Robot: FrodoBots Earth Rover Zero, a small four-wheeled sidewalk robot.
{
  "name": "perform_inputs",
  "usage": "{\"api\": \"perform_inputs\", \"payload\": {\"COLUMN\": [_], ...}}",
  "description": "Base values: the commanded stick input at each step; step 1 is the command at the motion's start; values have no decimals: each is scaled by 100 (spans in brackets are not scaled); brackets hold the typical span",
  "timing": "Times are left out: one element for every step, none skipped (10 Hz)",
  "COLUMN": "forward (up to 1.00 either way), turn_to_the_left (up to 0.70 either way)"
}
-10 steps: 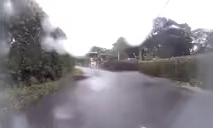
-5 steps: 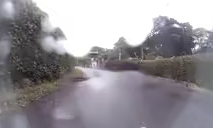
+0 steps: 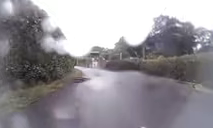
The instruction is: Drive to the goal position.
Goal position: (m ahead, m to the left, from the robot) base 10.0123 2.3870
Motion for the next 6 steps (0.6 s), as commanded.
{"api": "perform_inputs", "payload": {"forward": [70,70,70,70,70,70], "turn_to_the_left": [0,0,0,-5,-29,-13]}}
